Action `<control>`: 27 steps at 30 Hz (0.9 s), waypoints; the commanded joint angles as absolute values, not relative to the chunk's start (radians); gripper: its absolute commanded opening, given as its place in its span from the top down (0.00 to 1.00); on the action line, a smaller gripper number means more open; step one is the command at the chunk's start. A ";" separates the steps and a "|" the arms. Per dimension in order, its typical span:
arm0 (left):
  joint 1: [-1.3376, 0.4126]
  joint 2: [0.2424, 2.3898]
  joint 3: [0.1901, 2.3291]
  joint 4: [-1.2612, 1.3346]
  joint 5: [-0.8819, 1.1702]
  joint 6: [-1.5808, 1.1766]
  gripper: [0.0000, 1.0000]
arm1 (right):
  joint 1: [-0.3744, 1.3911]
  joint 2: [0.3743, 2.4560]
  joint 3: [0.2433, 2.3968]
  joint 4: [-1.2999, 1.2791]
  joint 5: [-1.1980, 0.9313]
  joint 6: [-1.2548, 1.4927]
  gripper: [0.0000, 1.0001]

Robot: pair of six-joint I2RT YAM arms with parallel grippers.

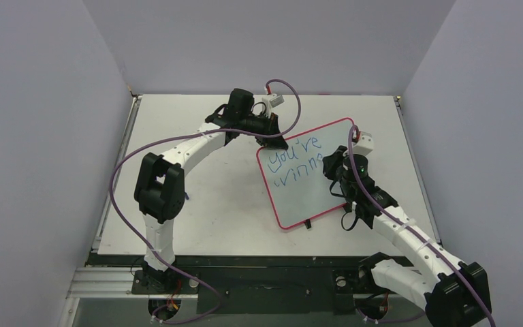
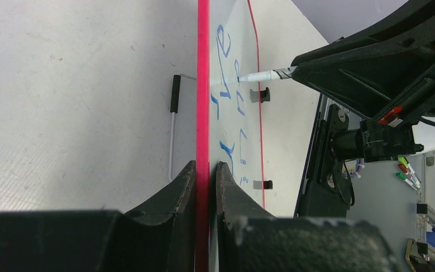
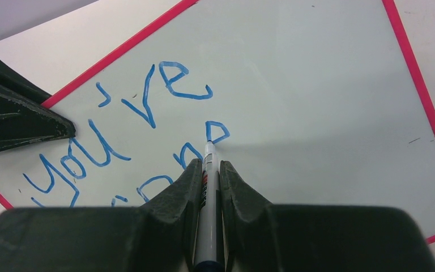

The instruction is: Write a sentence on the whiteboard

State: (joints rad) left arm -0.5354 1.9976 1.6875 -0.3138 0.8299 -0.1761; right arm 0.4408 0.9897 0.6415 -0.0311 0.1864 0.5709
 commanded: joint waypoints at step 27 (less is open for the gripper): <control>-0.557 1.997 1.720 -0.382 0.824 -0.050 1.00 | 0.436 0.888 0.683 -0.166 0.279 0.530 1.00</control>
State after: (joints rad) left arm -0.5354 1.9976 1.6913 -0.3206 0.8345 -0.1696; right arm 0.4446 0.9352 0.6220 -0.1528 0.2508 0.5602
